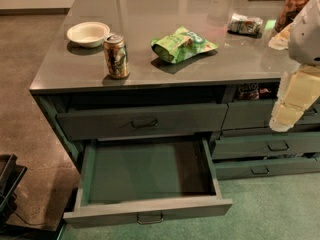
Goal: Place orange can into middle drawer
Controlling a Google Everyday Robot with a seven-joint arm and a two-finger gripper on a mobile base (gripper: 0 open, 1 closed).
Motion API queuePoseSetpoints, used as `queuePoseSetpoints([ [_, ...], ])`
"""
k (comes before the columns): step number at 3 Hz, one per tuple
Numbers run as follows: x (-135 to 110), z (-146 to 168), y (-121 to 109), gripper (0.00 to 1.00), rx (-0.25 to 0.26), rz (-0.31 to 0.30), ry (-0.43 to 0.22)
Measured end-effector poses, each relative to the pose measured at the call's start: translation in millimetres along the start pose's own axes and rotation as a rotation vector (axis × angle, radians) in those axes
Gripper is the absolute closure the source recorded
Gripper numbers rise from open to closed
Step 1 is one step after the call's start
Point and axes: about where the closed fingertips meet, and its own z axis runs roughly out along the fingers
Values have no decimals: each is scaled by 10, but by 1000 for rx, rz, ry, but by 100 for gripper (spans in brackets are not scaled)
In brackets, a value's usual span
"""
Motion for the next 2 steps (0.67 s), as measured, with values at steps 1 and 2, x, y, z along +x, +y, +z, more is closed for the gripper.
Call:
queuePoseSetpoints([
  [1,-1,0,0,0,0,0,0],
  [2,-76,9,-22,0,9,-4,-21],
])
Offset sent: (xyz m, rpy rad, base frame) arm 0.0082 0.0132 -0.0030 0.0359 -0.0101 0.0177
